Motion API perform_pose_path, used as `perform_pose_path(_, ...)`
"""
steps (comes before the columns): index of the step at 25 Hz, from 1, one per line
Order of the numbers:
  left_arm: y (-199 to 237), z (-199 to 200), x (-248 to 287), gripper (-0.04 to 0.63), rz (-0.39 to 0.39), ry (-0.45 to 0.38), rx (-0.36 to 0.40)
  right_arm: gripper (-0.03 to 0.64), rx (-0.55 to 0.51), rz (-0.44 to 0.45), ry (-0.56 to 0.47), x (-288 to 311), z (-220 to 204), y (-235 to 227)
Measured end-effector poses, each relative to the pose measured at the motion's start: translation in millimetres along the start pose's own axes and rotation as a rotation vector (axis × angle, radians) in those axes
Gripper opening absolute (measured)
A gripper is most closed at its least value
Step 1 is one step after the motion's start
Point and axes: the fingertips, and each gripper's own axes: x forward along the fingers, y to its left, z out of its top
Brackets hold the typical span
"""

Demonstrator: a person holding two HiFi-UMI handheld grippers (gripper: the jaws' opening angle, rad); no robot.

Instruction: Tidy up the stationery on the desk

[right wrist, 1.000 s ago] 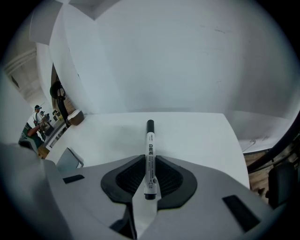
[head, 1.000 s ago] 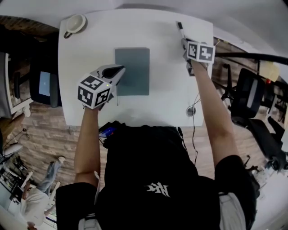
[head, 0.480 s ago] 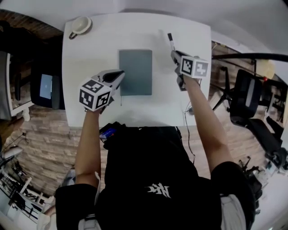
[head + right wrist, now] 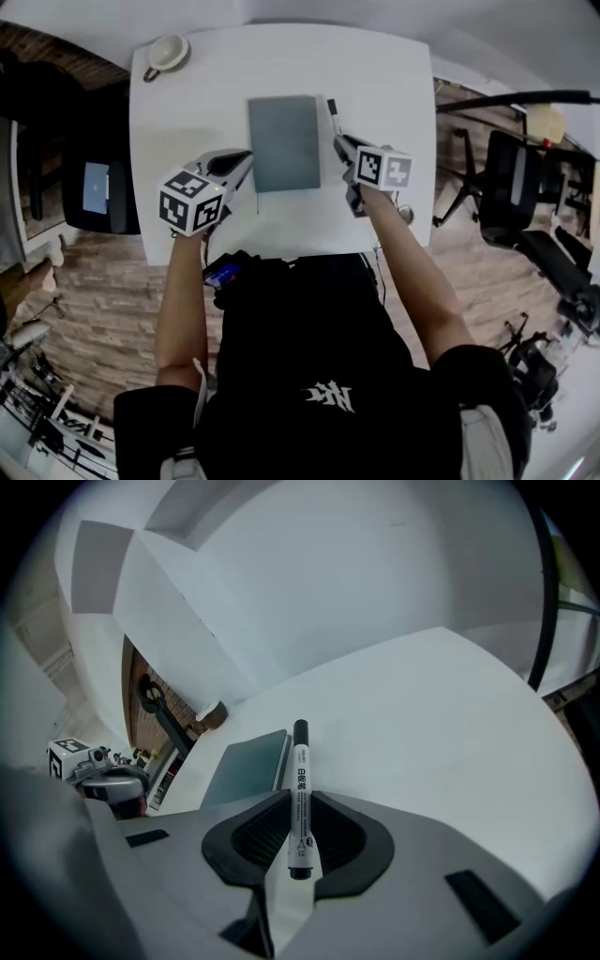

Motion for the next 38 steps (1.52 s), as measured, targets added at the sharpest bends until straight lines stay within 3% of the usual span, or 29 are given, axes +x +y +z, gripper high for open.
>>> perform_pose_path(8,-0.4,-6.2,-7.9,0.003,-0.023,0.009,0.016,0.089,0.104,0.034,0.004,7.9,-31.9,21.2)
perform_pose_path(16,4.4,-9.8,-13.7,0.003,-0.031,0.020,0.017,0.089,0.142,0.046,0.009,11.3,-39.2,23.7)
perform_pose_path(38,-0.6,-10.9,-7.9,0.003,-0.047,0.024,0.017,0.091,0.078,0.095,0.051,10.9,-45.4,34.0)
